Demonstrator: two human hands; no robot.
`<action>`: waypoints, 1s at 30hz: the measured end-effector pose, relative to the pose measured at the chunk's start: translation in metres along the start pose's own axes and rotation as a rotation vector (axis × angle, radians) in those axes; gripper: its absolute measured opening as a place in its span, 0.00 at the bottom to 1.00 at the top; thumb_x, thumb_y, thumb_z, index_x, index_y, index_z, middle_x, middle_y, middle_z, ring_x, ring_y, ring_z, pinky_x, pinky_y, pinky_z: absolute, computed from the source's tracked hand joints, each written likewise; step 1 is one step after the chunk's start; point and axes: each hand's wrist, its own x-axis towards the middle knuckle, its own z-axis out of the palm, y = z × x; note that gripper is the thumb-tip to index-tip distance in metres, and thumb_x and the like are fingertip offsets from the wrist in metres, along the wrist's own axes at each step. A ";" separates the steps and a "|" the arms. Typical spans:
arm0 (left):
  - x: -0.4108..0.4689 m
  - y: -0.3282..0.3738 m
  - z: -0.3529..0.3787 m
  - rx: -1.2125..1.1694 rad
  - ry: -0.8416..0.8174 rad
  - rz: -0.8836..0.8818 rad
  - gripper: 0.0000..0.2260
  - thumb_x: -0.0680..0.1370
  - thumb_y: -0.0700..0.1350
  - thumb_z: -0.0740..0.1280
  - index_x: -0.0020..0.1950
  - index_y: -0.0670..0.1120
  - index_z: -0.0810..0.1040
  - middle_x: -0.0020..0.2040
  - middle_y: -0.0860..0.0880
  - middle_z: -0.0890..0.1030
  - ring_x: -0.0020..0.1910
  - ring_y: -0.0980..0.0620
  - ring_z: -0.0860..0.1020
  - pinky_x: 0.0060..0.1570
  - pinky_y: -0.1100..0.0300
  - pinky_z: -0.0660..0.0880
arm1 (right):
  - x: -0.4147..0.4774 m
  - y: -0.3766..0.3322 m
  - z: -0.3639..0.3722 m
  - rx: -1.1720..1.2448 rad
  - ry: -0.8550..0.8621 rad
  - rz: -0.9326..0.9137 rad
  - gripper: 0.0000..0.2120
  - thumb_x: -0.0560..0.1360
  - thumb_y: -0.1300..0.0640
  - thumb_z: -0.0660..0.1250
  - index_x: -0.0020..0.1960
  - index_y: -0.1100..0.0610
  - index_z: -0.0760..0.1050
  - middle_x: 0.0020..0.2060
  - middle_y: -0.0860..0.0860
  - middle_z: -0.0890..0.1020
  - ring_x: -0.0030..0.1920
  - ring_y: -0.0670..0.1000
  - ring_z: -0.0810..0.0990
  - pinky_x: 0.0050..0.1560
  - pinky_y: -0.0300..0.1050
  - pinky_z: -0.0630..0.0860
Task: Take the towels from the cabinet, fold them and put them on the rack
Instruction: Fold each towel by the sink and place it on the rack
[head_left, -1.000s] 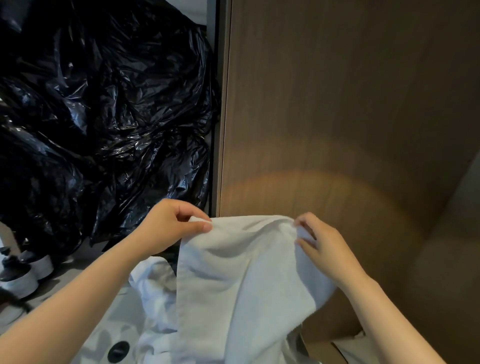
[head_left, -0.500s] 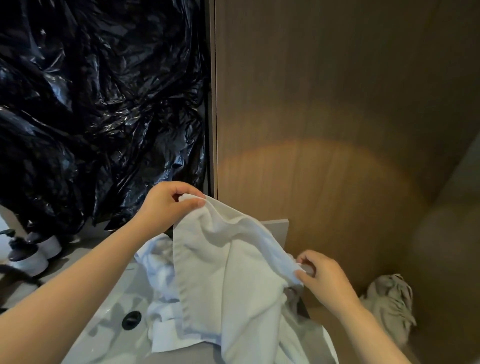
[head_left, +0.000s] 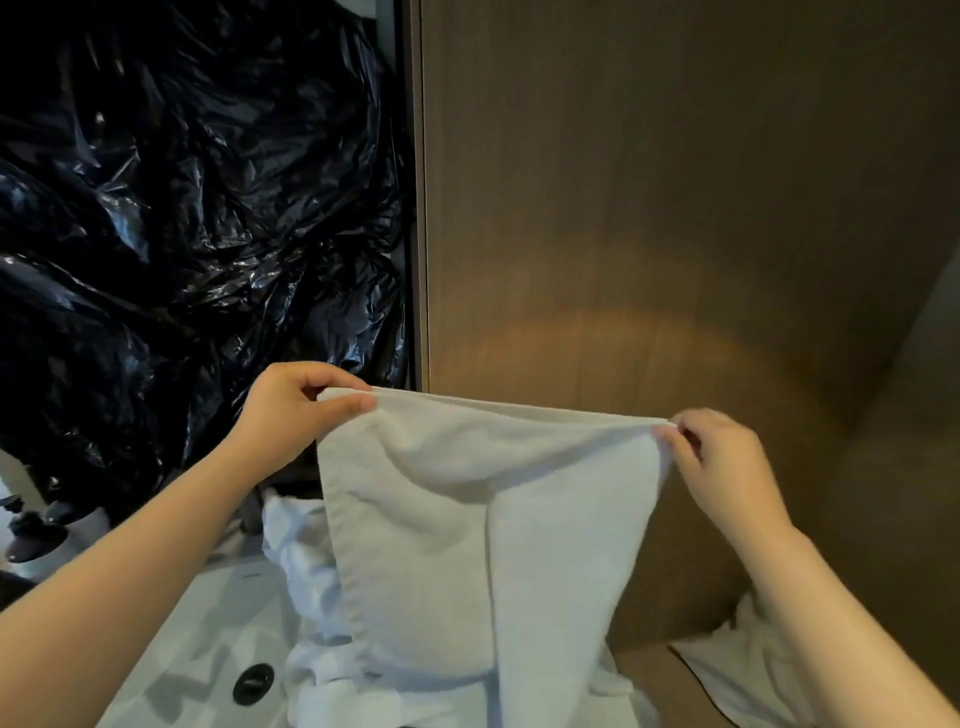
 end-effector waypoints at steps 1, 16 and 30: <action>0.005 0.005 -0.004 -0.017 0.024 -0.003 0.05 0.67 0.50 0.79 0.38 0.59 0.85 0.39 0.59 0.84 0.38 0.60 0.82 0.32 0.71 0.75 | 0.018 -0.006 -0.012 -0.045 0.034 -0.031 0.06 0.80 0.53 0.64 0.45 0.50 0.75 0.38 0.45 0.76 0.39 0.46 0.76 0.38 0.36 0.68; 0.032 0.050 -0.031 -0.032 0.034 0.064 0.10 0.60 0.53 0.81 0.35 0.53 0.85 0.34 0.53 0.84 0.33 0.60 0.80 0.36 0.66 0.76 | 0.067 -0.020 -0.103 -0.102 0.048 -0.144 0.04 0.76 0.48 0.69 0.43 0.43 0.76 0.36 0.38 0.79 0.38 0.41 0.79 0.36 0.31 0.69; 0.039 0.059 -0.037 -0.111 0.053 0.040 0.12 0.62 0.49 0.81 0.38 0.49 0.81 0.29 0.55 0.77 0.27 0.61 0.73 0.28 0.72 0.69 | 0.070 -0.021 -0.102 -0.065 0.016 -0.056 0.07 0.77 0.55 0.69 0.44 0.43 0.76 0.40 0.39 0.79 0.42 0.43 0.79 0.39 0.32 0.72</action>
